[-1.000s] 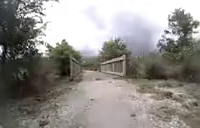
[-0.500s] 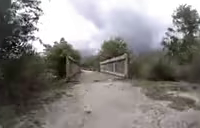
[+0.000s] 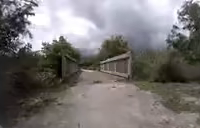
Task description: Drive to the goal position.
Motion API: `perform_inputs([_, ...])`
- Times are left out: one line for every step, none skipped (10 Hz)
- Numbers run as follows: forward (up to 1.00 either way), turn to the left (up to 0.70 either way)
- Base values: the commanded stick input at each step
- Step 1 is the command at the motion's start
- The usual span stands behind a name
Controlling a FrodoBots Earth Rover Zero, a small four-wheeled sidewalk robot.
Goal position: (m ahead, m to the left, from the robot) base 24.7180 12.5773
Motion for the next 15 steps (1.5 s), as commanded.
perform_inputs([0.85, 0.00])
perform_inputs([0.85, 0.00])
perform_inputs([0.85, 0.00])
perform_inputs([0.85, 0.00])
perform_inputs([0.85, 0.00])
perform_inputs([0.85, 0.00])
perform_inputs([0.85, 0.00])
perform_inputs([0.85, 0.00])
perform_inputs([0.85, 0.00])
perform_inputs([0.85, 0.00])
perform_inputs([0.85, 0.00])
perform_inputs([0.85, 0.00])
perform_inputs([0.85, 0.00])
perform_inputs([0.85, 0.00])
perform_inputs([0.85, 0.00])
